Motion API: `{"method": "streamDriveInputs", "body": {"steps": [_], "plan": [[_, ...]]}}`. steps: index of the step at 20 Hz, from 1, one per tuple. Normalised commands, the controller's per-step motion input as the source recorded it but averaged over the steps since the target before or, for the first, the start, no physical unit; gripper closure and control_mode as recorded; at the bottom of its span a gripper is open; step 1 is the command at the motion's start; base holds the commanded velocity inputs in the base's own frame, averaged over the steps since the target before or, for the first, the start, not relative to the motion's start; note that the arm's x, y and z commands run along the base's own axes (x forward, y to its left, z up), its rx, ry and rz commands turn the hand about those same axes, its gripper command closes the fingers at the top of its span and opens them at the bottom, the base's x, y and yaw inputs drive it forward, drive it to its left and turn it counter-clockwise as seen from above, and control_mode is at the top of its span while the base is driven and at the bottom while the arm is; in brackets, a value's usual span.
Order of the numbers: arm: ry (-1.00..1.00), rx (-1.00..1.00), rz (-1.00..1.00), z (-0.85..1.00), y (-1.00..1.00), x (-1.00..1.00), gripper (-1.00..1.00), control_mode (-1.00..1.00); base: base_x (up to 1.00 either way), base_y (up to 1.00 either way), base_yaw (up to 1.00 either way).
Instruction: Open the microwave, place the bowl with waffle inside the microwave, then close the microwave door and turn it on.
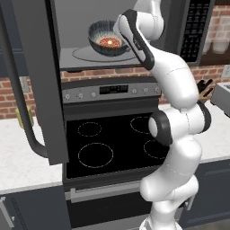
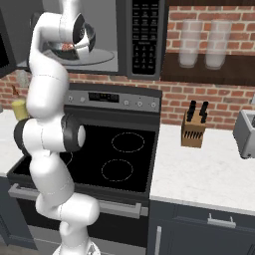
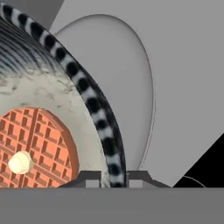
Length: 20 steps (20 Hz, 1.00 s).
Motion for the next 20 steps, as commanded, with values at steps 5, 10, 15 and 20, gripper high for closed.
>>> {"method": "streamDriveInputs", "body": {"steps": [5, 10, 15, 20], "plan": [[0.00, 0.00, 0.00, 0.00, 0.00, 0.00, -1.00, -1.00, 0.00, 0.00, 0.00], [-0.02, 0.00, 0.00, 0.00, 0.00, -0.02, -1.00, -1.00, 0.00, 0.00, 0.00], [-0.18, 0.00, 0.00, 0.06, -0.03, -0.63, -1.00, -1.00, 0.00, 0.00, 0.00], [-0.33, 0.00, 0.02, -0.02, -0.33, -1.00, -1.00, -1.00, 0.00, 0.00, 0.00]]}}
